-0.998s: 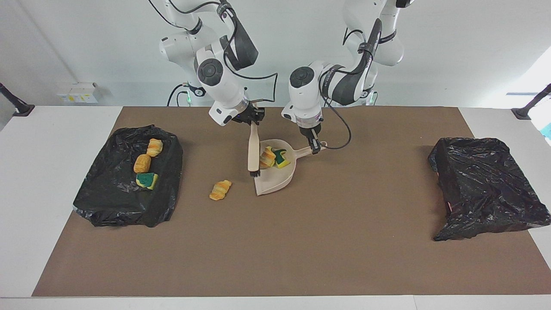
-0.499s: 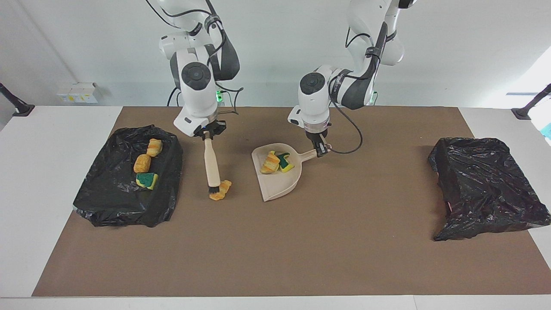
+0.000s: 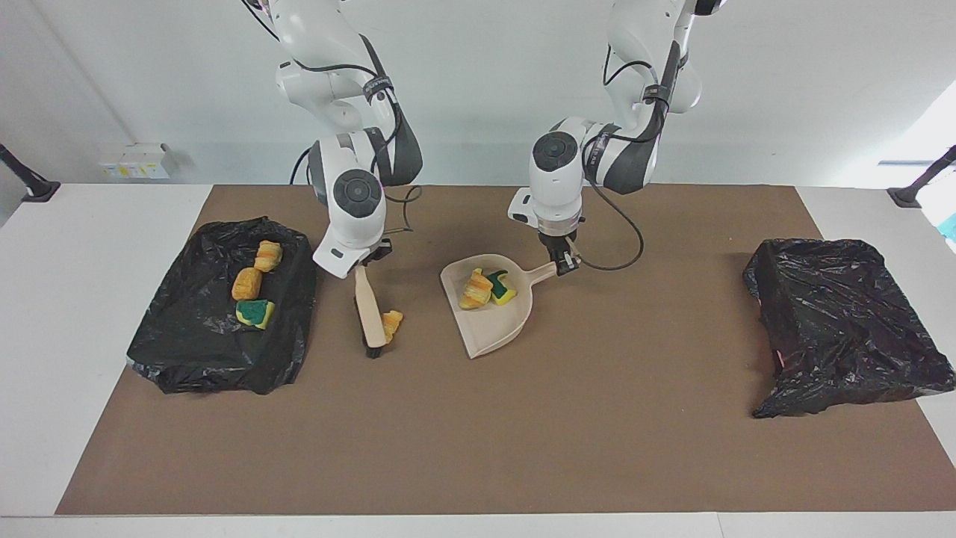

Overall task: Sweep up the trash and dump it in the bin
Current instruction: 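Sweep the sponge and bread into the dustpan with the right gripper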

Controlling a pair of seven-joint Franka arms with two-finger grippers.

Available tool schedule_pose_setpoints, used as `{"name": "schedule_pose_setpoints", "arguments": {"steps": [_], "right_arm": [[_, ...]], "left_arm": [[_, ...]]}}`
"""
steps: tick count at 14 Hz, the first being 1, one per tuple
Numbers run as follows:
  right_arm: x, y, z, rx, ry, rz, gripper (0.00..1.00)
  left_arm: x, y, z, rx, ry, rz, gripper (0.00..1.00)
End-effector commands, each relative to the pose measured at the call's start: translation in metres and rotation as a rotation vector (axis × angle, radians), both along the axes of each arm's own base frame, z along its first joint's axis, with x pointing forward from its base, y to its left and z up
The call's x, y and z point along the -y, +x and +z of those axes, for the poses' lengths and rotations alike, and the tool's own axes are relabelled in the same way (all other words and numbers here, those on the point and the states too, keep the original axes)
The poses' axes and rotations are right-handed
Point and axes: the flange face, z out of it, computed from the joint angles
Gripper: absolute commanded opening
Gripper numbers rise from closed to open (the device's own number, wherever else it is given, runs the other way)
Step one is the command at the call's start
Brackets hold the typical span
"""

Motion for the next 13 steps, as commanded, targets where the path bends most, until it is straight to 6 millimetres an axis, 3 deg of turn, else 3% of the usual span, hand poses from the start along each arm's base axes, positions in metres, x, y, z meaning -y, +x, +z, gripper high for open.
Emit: {"name": "schedule_pose_setpoints", "arguments": {"steps": [1, 4, 7, 10, 13], "right_arm": [[-0.043, -0.022, -0.001, -0.029, 0.122, -0.014, 0.00], [-0.077, -0.041, -0.016, -0.032, 0.255, -0.112, 0.00], [-0.110, -0.056, -0.011, -0.040, 0.343, -0.155, 0.00], [-0.115, -0.054, -0.003, -0.025, 0.333, -0.159, 0.00], [-0.109, -0.054, 0.028, 0.020, 0.274, -0.193, 0.00]], "left_arm": [[0.009, -0.009, -0.002, -0.008, 0.004, 0.021, 0.00], [0.016, -0.017, -0.002, -0.002, 0.001, 0.025, 0.00], [0.015, -0.017, -0.005, 0.012, -0.012, 0.017, 0.00], [0.009, -0.006, -0.004, 0.018, -0.037, -0.021, 0.00], [-0.013, 0.013, -0.005, -0.025, -0.120, 0.013, 0.00]]}}
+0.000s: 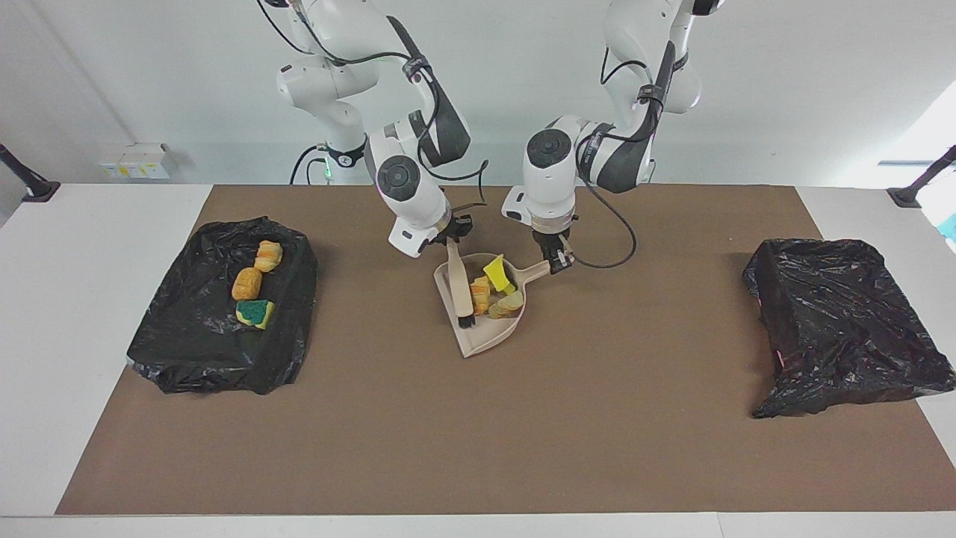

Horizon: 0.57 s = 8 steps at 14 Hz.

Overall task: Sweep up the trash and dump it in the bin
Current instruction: 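Sweep the sponge and bread into the dustpan with the right gripper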

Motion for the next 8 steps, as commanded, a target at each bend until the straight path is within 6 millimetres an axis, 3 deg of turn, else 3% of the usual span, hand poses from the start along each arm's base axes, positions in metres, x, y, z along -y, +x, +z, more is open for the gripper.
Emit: {"name": "schedule_pose_setpoints", "arguments": {"steps": [1, 5, 8], "right_arm": [[0.007, -0.005, 0.032, 0.034, -0.079, 0.011, 0.00], [0.021, -0.011, 0.062, 0.073, -0.166, 0.041, 0.00], [0.032, -0.033, 0.111, 0.102, -0.254, -0.022, 0.00]], "left_arm": [[-0.026, 0.020, -0.002, -0.011, -0.084, -0.016, 0.00], [-0.056, 0.042, 0.001, -0.018, -0.154, -0.035, 0.00], [-0.085, 0.062, 0.008, -0.004, -0.182, -0.068, 0.00]]}}
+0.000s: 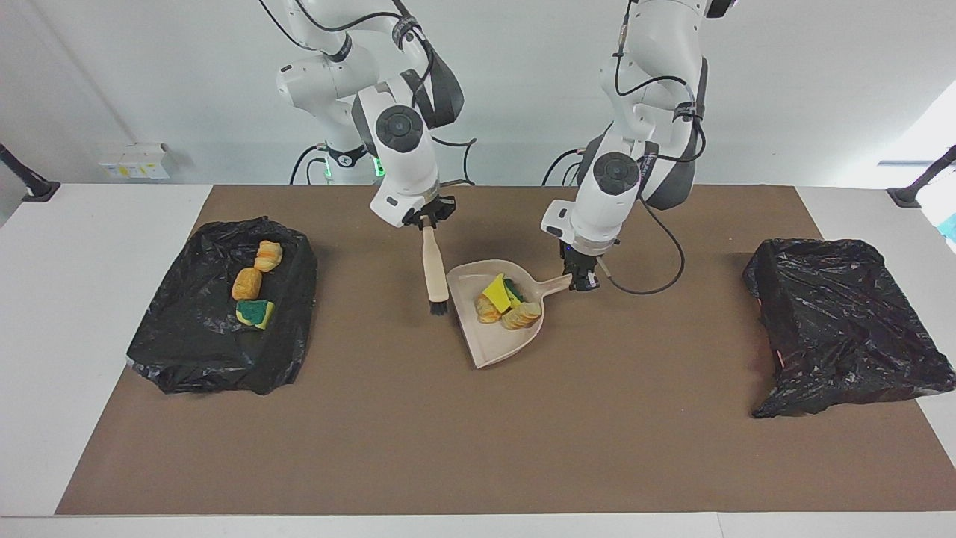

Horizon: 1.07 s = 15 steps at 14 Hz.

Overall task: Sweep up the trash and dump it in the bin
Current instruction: 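Carry the full dustpan to the black bag with the left gripper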

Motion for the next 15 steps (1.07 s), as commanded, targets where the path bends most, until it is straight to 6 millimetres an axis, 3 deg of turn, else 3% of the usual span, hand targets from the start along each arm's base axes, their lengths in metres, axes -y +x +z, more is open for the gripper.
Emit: {"name": "schedule_pose_setpoints", "arguments": {"steps": [1, 3, 5, 8, 10, 15], "right_arm": [[0.008, -0.035, 0.052, 0.013, -0.062, -0.056, 0.00], [0.010, -0.065, 0.081, -0.019, -0.087, -0.112, 0.00], [-0.006, -0.094, 0.088, -0.054, -0.067, -0.160, 0.00], [-0.019, -0.108, 0.055, -0.112, 0.036, -0.221, 0.00], [-0.061, -0.119, 0.031, -0.068, 0.053, -0.189, 0.00], [-0.097, -0.120, -0.012, -0.065, 0.039, -0.164, 0.00]], "left_arm": [[-0.031, 0.021, 0.015, 0.027, -0.061, -0.033, 0.00], [-0.059, 0.042, 0.022, 0.044, -0.071, -0.089, 0.00], [-0.089, 0.058, 0.036, 0.061, -0.080, -0.146, 0.00], [-0.133, 0.080, 0.055, 0.054, -0.080, -0.170, 0.00], [-0.162, 0.089, 0.067, 0.055, -0.079, -0.188, 0.00], [-0.259, 0.103, 0.090, 0.067, -0.084, -0.291, 0.00]]}}
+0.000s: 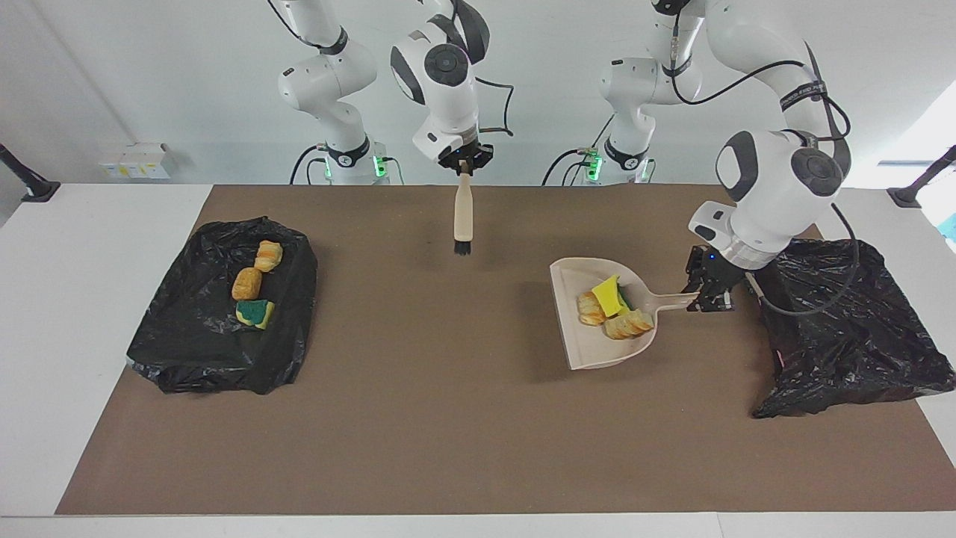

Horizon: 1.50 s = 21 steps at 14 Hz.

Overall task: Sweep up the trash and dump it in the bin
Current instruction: 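Carry the full dustpan to the black bag with the left gripper, then tip the dustpan into the black bag with the left gripper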

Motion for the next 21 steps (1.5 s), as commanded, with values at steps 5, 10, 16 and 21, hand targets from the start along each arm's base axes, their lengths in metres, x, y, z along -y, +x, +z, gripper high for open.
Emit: {"name": "schedule_pose_setpoints", "arguments": {"steps": [5, 10, 16, 21], "right_arm": [[-0.032, -0.008, -0.047, -0.016, -0.010, 0.019, 0.00], [-0.018, -0.019, -0.078, -0.051, -0.033, 0.061, 0.00], [-0.022, -0.010, -0.092, -0.011, -0.015, 0.032, 0.00], [-0.029, -0.008, -0.098, -0.012, -0.015, 0.041, 0.62]], "left_arm": [[-0.158, 0.000, 0.026, 0.026, 0.009, -0.129, 0.00], [-0.260, -0.003, 0.044, 0.033, 0.028, -0.180, 0.00], [-0.367, -0.034, 0.063, 0.096, 0.147, -0.152, 0.00], [-0.379, -0.023, 0.104, 0.133, 0.450, -0.078, 0.00]]}}
